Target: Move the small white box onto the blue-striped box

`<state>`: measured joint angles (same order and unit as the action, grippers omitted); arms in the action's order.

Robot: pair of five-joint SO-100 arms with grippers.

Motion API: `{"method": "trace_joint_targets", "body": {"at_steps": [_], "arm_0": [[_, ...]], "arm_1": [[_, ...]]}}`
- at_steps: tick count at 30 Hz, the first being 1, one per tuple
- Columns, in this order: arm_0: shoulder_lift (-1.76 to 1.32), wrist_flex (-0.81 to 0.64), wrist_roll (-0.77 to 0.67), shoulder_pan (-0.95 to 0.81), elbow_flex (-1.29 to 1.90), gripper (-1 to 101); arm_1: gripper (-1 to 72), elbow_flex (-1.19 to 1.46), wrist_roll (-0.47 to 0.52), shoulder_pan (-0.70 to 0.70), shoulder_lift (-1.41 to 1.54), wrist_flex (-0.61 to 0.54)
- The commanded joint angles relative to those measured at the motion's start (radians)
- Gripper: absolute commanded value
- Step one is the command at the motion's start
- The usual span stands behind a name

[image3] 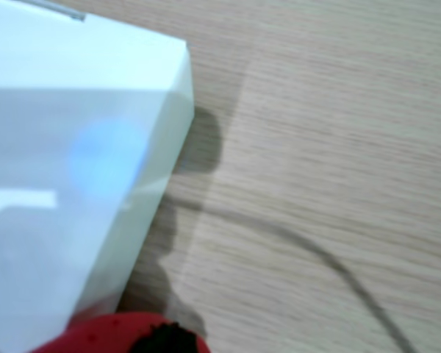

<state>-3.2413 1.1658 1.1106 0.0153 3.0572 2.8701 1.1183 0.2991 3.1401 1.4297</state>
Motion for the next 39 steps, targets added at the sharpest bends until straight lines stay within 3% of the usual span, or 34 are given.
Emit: {"method": "trace_joint_targets", "body": {"at_steps": [1,3,17,39], "arm_0": [[-0.028,0.037,0.029,-0.055,-0.018,0],[-0.028,0.037,0.018,-0.089,-0.018,0],[-0.031,0.037,0.017,-0.067,-0.018,0],[-0.031,0.037,0.017,-0.066,-0.018,0]], "arm_1": [[0.1,-0.018,-0.006,-0.028,0.026,0.02],[0.1,-0.018,0.015,-0.101,0.028,0.021],[0.2,-0.018,0.052,-0.255,0.026,0.023],[1.1,-0.018,0.041,-0.204,0.026,0.025]]}}
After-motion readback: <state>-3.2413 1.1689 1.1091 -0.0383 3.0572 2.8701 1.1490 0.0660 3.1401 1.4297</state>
